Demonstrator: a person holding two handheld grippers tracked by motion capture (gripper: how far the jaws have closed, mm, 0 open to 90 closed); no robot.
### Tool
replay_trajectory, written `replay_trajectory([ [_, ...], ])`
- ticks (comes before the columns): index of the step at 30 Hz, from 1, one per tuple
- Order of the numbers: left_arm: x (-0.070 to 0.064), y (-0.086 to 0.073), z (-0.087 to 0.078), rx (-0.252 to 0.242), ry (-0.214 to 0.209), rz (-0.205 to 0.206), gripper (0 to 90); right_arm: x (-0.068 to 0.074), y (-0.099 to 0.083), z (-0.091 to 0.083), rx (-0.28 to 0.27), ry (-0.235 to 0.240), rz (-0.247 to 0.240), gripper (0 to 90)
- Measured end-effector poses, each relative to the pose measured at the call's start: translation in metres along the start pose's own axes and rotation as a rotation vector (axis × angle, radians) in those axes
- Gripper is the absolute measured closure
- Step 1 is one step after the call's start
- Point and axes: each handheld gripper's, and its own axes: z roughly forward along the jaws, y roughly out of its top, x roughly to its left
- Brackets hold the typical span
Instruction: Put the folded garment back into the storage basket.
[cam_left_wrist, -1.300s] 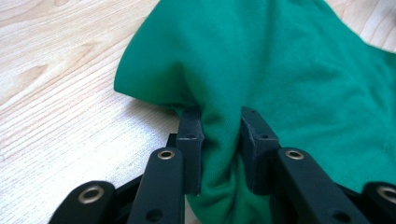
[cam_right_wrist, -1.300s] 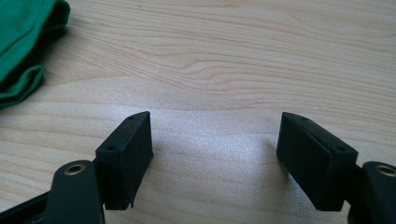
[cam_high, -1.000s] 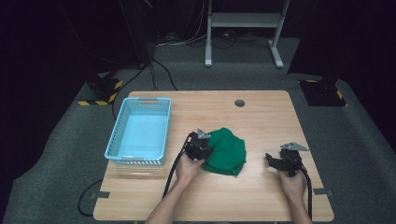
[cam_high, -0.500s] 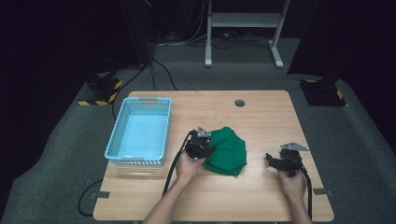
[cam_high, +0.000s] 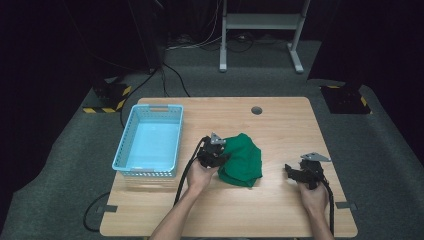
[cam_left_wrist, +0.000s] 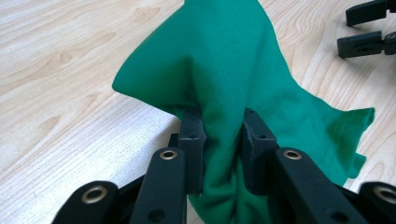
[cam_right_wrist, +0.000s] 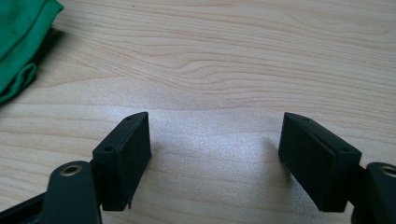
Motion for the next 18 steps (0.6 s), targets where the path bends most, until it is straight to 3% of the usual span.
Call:
replay_trajectory([
  [18, 0.003, 0.013, -0.018, -0.017, -0.007, 0.014, 73.5, -0.001, 0.001, 0.001, 0.000, -0.008, 0.005, 24.6],
])
